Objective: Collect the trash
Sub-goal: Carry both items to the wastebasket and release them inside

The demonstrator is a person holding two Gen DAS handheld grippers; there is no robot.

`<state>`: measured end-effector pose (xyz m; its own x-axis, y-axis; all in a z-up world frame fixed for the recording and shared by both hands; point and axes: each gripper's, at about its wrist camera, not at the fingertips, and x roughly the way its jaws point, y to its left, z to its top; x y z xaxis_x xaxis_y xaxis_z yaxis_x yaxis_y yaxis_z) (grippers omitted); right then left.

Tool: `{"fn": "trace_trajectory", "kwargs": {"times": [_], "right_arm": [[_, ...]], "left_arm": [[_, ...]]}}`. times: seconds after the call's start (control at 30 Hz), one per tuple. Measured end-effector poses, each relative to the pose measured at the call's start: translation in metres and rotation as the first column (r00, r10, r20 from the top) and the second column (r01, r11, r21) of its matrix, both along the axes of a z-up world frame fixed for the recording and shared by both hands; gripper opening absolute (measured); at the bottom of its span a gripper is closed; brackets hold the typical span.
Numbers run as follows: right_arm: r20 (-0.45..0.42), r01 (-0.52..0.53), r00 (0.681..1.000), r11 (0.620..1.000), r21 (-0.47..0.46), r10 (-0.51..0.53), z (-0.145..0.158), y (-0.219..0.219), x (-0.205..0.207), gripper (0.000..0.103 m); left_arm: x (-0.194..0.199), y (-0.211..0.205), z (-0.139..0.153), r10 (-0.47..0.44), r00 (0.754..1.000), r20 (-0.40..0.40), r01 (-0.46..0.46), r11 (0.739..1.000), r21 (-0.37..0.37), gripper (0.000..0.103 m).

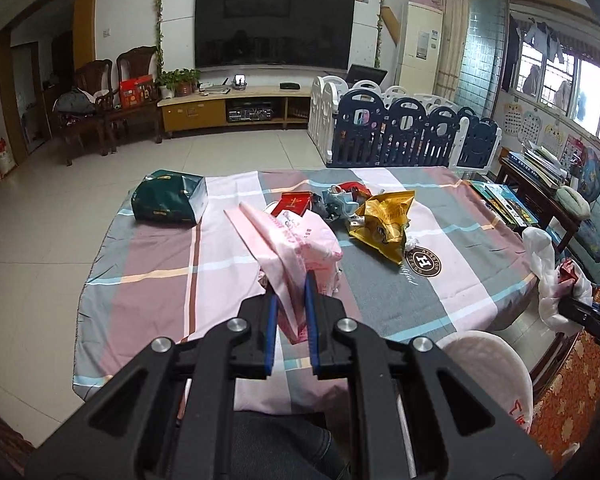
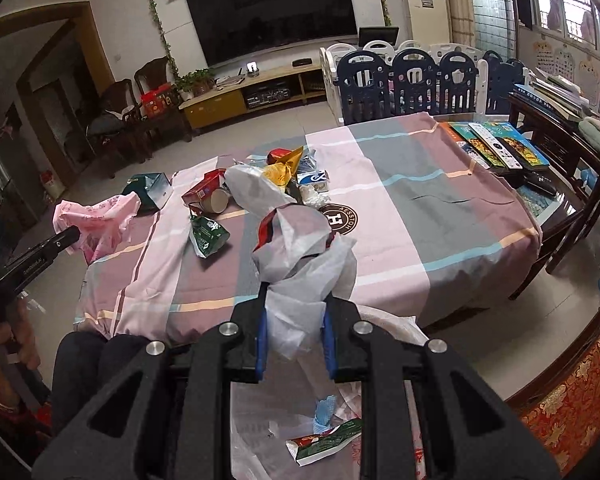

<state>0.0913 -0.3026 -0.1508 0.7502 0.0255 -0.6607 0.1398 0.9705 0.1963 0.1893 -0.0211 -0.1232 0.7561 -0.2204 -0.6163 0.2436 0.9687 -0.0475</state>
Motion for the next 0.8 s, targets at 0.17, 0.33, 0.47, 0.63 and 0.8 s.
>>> {"fn": "trace_trajectory", "kwargs": {"times": [0.17, 0.33, 0.47, 0.63, 0.8], "right_arm": [[0.014, -0.023, 1.0, 1.0, -0.015, 0.023, 0.01, 0.018, 0.002, 0.022], [0.026, -0.053, 0.998, 0.998, -0.034, 0.054, 0.019, 0.037, 0.002, 0.022], [0.024, -0.056, 0.998, 0.997, -0.054, 0.058, 0.022, 0.044, 0.006, 0.022], [0.017, -0.058, 0.998, 0.997, -0.056, 0.059, 0.021, 0.045, 0.007, 0.022], [0.008, -0.059, 0.998, 0.996, -0.066, 0.059, 0.016, 0.046, 0.006, 0.022]], "left_arm": [[-0.01, 0.022, 0.001, 0.029, 1.0, 0.0, -0.029, 0.999, -0.02, 0.013], [-0.014, 0.036, 0.004, 0.046, 0.999, 0.001, -0.046, 0.998, -0.035, 0.013], [-0.016, 0.038, 0.004, 0.039, 0.999, 0.007, -0.039, 0.998, -0.049, 0.013], [-0.015, 0.039, 0.0, 0.03, 1.0, 0.001, -0.03, 0.998, -0.052, 0.013], [-0.013, 0.037, -0.001, 0.025, 1.0, -0.004, -0.025, 0.999, -0.048, 0.013]]}}
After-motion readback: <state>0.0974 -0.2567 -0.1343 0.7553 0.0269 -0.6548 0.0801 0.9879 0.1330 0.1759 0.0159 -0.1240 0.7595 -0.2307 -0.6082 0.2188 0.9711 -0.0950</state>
